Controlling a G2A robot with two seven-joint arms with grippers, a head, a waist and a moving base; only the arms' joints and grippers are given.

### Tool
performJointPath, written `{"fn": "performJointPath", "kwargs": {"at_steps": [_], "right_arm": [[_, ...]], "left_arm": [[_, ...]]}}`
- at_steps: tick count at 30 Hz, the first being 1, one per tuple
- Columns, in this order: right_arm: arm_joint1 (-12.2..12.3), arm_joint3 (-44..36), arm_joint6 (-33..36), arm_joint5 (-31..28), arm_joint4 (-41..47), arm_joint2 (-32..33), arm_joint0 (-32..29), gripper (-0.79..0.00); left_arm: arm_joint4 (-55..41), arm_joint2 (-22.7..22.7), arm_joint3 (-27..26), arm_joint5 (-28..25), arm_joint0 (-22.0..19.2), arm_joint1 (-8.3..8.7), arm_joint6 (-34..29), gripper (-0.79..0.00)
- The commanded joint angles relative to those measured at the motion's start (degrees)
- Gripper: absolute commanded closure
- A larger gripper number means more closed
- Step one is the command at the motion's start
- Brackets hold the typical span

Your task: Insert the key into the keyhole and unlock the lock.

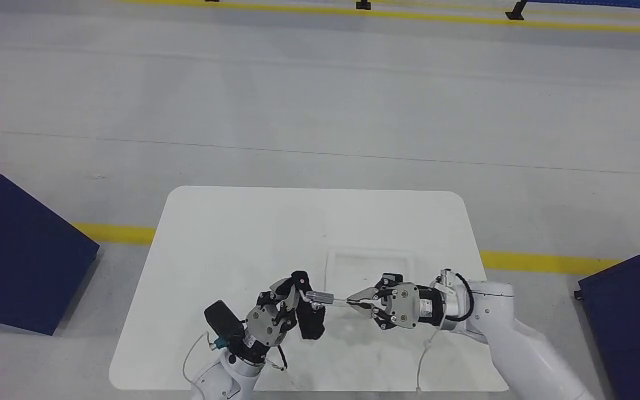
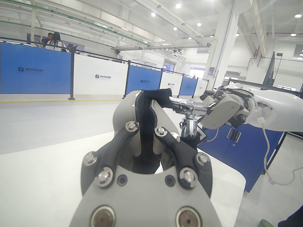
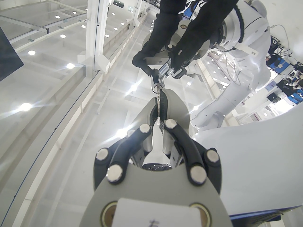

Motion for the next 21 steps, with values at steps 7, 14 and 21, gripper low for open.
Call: {"fn": "performJointPath", "kwargs": {"at_steps": [7,14,21], "right_arm": [[-0.1,0.2,0.1,0.0,0.2,-0.1,0.0,0.0],[-0.1,-0.7,-1.1,-1.6,-0.4,0.0,-0.5,0.0],[0.0,-2.6,-1.8,-2.9,-2.6,1.1,-1.4,0.0]], "left_arm": [[0.0,0.0,0.0,0.0,0.0,0.0,0.0,0.0],[2.4,-0.2,-0.5,1.4,-0.2,0.12,-1.8,0.0],[9.7,-0.7,-0.7,4.3,-0.4,0.52,-1.1,0.0]]}}
